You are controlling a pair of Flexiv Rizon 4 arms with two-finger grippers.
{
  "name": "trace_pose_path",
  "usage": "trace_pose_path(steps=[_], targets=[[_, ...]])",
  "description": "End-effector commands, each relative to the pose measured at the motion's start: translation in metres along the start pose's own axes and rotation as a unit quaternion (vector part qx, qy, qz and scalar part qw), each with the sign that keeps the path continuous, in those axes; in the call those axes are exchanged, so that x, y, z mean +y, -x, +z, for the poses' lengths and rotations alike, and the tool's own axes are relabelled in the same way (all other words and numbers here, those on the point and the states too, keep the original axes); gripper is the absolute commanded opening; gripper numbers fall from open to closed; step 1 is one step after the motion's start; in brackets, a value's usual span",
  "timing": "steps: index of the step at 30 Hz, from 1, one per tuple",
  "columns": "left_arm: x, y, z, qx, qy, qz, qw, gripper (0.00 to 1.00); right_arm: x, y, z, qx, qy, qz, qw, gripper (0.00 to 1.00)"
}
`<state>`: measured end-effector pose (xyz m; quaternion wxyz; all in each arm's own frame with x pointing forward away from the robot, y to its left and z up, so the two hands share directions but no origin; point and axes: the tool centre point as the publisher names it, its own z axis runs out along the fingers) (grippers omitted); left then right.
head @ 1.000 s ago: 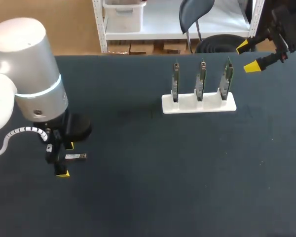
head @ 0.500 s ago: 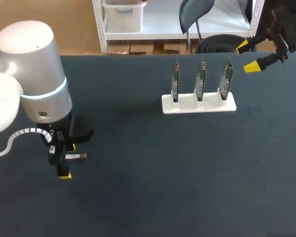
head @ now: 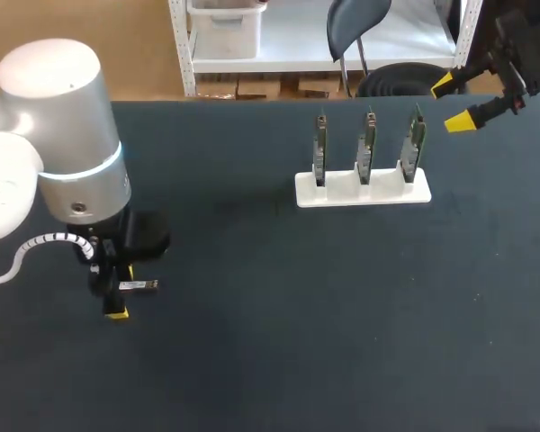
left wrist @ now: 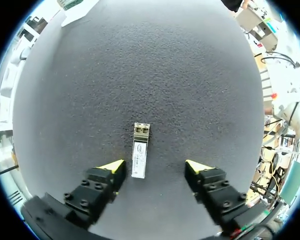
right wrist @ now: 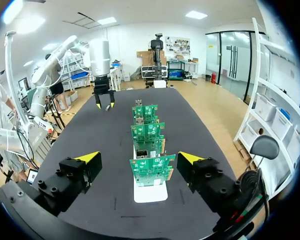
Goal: Pick up the optical module with the left hand, and insert it into the network port with the right hand.
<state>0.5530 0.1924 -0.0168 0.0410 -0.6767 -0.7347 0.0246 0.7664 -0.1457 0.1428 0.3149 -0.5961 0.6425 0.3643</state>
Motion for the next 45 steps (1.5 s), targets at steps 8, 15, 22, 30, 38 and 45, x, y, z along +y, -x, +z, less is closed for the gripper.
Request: trace_pose_path(steps=[8, 15, 22, 30, 38, 45], targets=[[0.002, 0.004, 0.006, -0.002, -0.002, -0.007, 1.000, 0.00, 0.003, 0.000, 0.000, 0.001, -0.003, 0.000, 1.000, 1.00], [0.003, 0.008, 0.007, -0.008, -0.001, -0.012, 1.000, 0.00, 0.003, 0.000, 0.000, 0.001, -0.003, 0.000, 1.000, 1.00], [0.024, 0.012, -0.005, -0.054, 0.022, -0.067, 0.996, 0.00, 0.003, 0.000, 0.000, 0.001, -0.003, 0.000, 1.000, 1.00], [0.094, 0.022, -0.057, -0.214, 0.086, -0.200, 0.952, 0.00, 0.003, 0.000, 0.000, 0.001, -0.003, 0.000, 1.000, 1.00], [0.189, 0.064, -0.157, -0.385, 0.203, -0.211, 0.875, 0.00, 0.003, 0.000, 0.000, 0.001, -0.003, 0.000, 1.000, 1.00], [0.236, 0.142, -0.225, -0.518, 0.220, -0.154, 0.812, 0.00, 0.003, 0.000, 0.000, 0.001, -0.003, 0.000, 1.000, 1.00]])
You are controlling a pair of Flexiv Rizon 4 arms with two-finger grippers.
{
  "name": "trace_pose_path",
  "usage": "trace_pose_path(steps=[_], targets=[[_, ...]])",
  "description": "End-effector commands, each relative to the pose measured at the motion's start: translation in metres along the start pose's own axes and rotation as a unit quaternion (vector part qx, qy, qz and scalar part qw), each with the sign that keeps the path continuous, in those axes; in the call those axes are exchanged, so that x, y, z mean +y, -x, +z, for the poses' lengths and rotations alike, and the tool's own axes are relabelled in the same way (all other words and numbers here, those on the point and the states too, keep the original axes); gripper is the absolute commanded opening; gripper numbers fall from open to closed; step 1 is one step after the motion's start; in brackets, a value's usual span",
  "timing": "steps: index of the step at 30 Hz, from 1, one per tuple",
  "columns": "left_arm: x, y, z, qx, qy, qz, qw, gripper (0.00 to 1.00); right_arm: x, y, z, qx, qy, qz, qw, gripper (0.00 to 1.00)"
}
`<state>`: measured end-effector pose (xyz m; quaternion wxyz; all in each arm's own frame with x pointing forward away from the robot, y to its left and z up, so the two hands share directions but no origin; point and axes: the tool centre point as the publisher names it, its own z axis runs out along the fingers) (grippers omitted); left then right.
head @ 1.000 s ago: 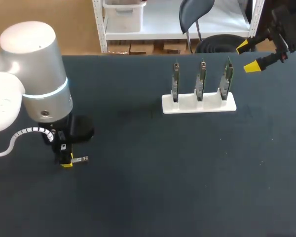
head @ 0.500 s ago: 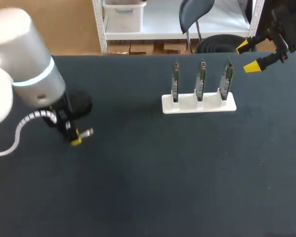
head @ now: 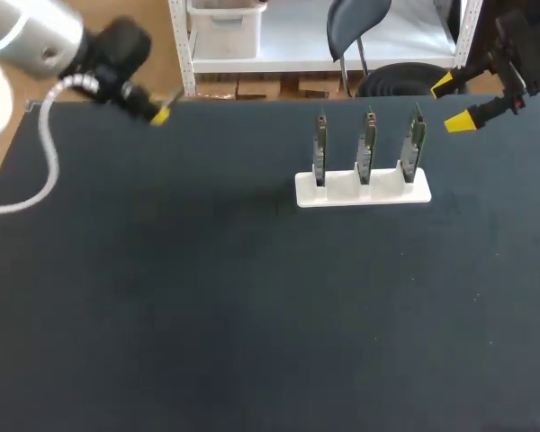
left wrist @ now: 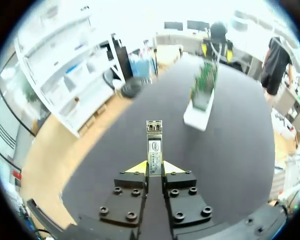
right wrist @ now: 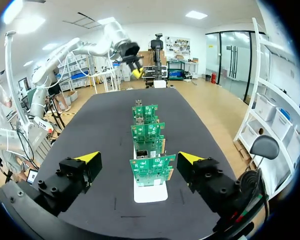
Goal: Pick up the optical module with the left hand, and insert it into the network port with the right hand.
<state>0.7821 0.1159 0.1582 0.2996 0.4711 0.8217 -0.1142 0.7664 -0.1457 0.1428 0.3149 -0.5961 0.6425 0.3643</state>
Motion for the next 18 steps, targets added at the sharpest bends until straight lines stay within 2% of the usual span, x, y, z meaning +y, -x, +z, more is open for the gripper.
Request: trace_pose_path(steps=[1, 6, 9, 14, 18], targets=[[0.006, 0.079, 0.020, -0.250, 0.013, 0.016, 0.968, 0.00, 0.003, 0.000, 0.000, 0.001, -0.003, 0.000, 1.000, 1.00], [-0.013, 0.147, 0.023, -0.328, -0.037, 0.053, 0.942, 0.00, 0.003, 0.000, 0.000, 0.001, -0.003, 0.000, 1.000, 1.00], [-0.033, 0.179, 0.028, -0.353, -0.069, 0.082, 0.930, 0.00, 0.003, 0.000, 0.000, 0.001, -0.003, 0.000, 1.000, 1.00], [-0.065, 0.218, 0.041, -0.377, -0.119, 0.115, 0.911, 0.00, 0.003, 0.000, 0.000, 0.001, -0.003, 0.000, 1.000, 1.00], [-0.086, 0.238, 0.050, -0.400, -0.157, 0.136, 0.893, 0.00, 0.003, 0.000, 0.000, 0.001, -0.003, 0.000, 1.000, 1.00]])
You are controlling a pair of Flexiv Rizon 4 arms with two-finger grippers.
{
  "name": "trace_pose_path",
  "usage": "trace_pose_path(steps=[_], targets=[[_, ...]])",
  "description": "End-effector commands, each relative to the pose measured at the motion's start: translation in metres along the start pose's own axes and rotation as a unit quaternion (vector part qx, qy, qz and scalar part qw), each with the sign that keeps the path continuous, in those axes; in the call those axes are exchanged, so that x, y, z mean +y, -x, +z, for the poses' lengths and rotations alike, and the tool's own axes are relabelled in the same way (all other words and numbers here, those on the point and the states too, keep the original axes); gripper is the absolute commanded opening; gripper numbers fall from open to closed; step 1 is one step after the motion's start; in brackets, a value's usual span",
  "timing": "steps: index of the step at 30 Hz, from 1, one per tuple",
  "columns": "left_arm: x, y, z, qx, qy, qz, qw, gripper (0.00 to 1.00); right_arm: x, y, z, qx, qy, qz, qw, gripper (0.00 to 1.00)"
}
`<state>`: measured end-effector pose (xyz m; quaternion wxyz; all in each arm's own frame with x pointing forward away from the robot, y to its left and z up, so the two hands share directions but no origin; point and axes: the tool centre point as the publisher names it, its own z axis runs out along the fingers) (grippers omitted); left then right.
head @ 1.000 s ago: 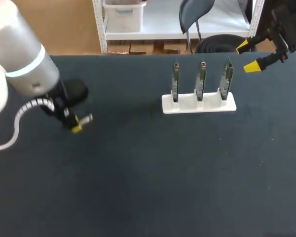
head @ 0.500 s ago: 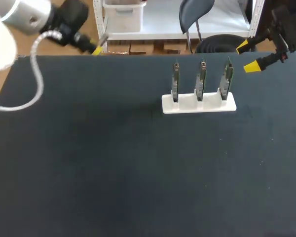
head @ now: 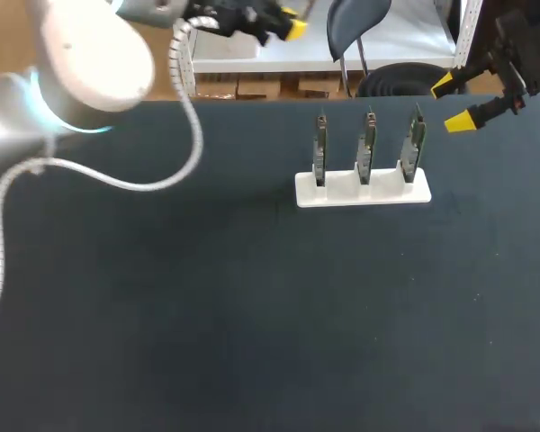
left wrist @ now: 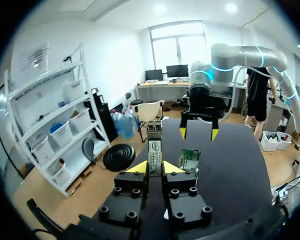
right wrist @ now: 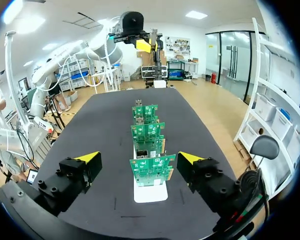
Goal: Pick up the optical module with the left hand, and insert it into the network port with the right hand.
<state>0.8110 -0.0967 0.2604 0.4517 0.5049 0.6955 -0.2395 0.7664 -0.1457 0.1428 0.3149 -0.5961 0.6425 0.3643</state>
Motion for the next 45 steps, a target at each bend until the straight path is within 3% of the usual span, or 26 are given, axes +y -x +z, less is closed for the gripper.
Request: trace_pose_path(steps=[1, 10, 21, 31, 38, 45], targets=[[-0.006, 0.008, 0.028, -0.201, -0.110, 0.064, 0.971, 0.00, 0.003, 0.000, 0.000, 0.001, -0.003, 0.000, 1.000, 1.00], [-0.037, 0.020, 0.060, -0.241, -0.180, 0.078, 0.950, 0.00, 0.003, 0.000, 0.000, 0.001, -0.003, 0.000, 1.000, 1.00], [-0.065, 0.021, 0.107, -0.258, -0.235, 0.039, 0.936, 0.00, 0.003, 0.000, 0.000, 0.001, -0.003, 0.000, 1.000, 1.00], [-0.068, 0.026, 0.130, -0.265, -0.224, 0.016, 0.938, 0.00, 0.003, 0.000, 0.000, 0.001, -0.003, 0.000, 1.000, 1.00], [-0.079, 0.028, 0.137, -0.246, -0.200, 0.035, 0.948, 0.00, 0.003, 0.000, 0.000, 0.001, -0.003, 0.000, 1.000, 1.00], [-0.084, 0.026, 0.144, -0.244, -0.187, 0.021, 0.951, 0.00, 0.003, 0.000, 0.000, 0.001, -0.003, 0.000, 1.000, 1.00]])
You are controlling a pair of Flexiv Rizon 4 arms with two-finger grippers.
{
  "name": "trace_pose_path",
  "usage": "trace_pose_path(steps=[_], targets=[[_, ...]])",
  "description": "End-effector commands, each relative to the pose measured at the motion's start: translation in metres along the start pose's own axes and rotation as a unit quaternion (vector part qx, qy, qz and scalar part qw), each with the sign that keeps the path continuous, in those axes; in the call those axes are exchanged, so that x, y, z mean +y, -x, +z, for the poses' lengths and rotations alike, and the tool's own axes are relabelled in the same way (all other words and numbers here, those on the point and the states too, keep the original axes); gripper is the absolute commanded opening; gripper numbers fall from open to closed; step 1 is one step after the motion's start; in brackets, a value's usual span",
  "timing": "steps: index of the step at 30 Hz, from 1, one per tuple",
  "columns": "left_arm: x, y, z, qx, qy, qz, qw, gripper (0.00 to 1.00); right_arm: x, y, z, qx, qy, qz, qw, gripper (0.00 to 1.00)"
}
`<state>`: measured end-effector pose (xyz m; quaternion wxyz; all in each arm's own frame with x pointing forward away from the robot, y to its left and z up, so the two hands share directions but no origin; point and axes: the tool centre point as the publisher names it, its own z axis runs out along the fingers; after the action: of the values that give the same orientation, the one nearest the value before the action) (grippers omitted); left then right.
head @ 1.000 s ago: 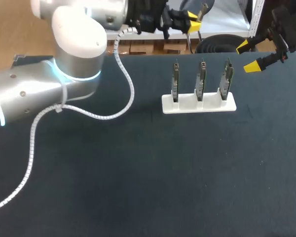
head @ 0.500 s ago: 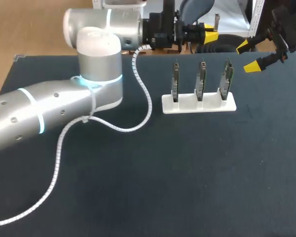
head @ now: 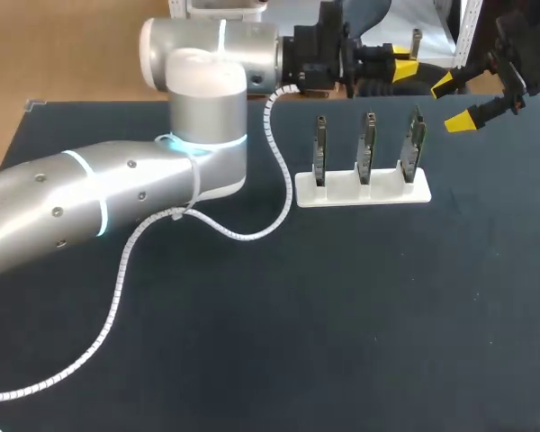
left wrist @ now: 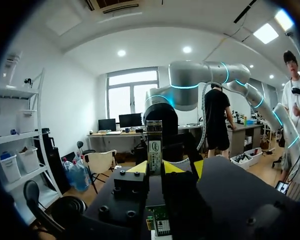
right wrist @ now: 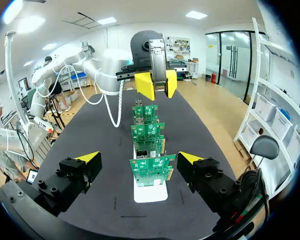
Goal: Pick up the optical module with the left hand, and insert it into the network port with the right hand.
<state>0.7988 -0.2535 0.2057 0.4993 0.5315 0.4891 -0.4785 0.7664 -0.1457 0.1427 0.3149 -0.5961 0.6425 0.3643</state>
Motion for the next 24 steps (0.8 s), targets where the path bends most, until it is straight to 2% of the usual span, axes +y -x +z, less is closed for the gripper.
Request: trace_pose_path(steps=[1, 18, 24], targets=[[-0.007, -0.002, 0.002, -0.004, 0.019, -0.002, 1.000, 0.00, 0.003, 0.000, 0.000, 0.001, -0.003, 0.000, 1.000, 1.00], [-0.014, -0.005, 0.009, 0.022, 0.057, -0.011, 0.998, 0.00, 0.003, 0.000, 0.000, 0.001, -0.003, 0.000, 1.000, 1.00], [-0.019, -0.007, 0.012, 0.025, 0.053, -0.017, 0.998, 0.00, 0.003, 0.000, 0.000, 0.001, -0.003, 0.000, 1.000, 1.00]])
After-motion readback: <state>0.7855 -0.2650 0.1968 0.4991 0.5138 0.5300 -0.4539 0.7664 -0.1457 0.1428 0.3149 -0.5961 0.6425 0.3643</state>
